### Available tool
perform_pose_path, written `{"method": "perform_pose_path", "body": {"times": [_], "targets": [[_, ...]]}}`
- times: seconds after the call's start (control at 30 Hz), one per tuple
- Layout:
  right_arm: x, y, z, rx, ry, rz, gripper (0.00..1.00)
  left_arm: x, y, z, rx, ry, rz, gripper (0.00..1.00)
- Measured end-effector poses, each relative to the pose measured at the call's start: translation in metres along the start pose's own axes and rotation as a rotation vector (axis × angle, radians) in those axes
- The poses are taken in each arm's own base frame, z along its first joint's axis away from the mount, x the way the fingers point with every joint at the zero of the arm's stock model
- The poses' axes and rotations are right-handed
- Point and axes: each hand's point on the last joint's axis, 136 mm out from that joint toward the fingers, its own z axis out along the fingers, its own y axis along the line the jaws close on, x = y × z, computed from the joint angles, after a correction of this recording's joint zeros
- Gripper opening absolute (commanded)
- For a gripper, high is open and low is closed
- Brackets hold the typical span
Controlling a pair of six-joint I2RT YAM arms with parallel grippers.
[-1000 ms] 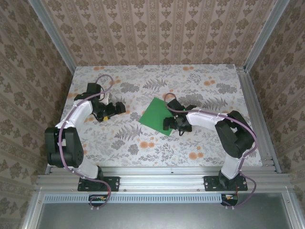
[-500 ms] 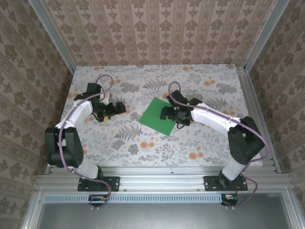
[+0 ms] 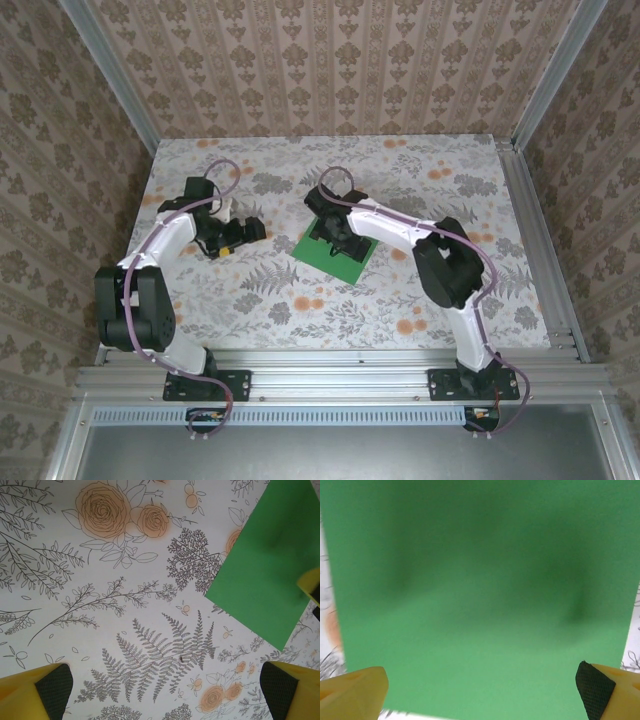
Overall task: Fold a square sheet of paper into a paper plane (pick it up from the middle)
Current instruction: Move the square sheet of paper to the center of the table.
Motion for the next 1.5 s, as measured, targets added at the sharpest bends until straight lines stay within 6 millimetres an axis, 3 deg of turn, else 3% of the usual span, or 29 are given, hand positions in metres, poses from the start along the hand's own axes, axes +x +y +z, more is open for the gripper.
{"method": "perform_pose_path", "body": {"times": [0.27,0.43,0.6,1.1,1.3,1.5], "targets": [[0.001,0.002,0.025,0.069,-0.003,-0.034,1.0,0.001,-0.002,0.001,0.0,0.004,0.018,1.0],[0.01,-0.004,0.032,0.095,-0.002,-0.157,1.0,0.004,-0.002,0.001,-0.001,0.013,0.031,1.0],[0.018,-0.009,0.03,0.095,-0.008,-0.313,1.0,0.007,-0.003,0.002,-0.004,0.026,0.034,1.0],[0.039,-0.059,0.013,0.067,0.039,-0.931,0.99,0.014,-0.011,0.007,-0.019,0.047,0.07,1.0],[0.043,-0.061,0.005,0.016,0.094,-0.897,0.98,0.018,-0.018,0.01,-0.016,0.057,0.086,1.0],[0.032,-0.041,-0.017,-0.064,0.057,-0.743,0.92,0.02,-0.028,0.01,0.029,0.043,0.069,1.0]]}}
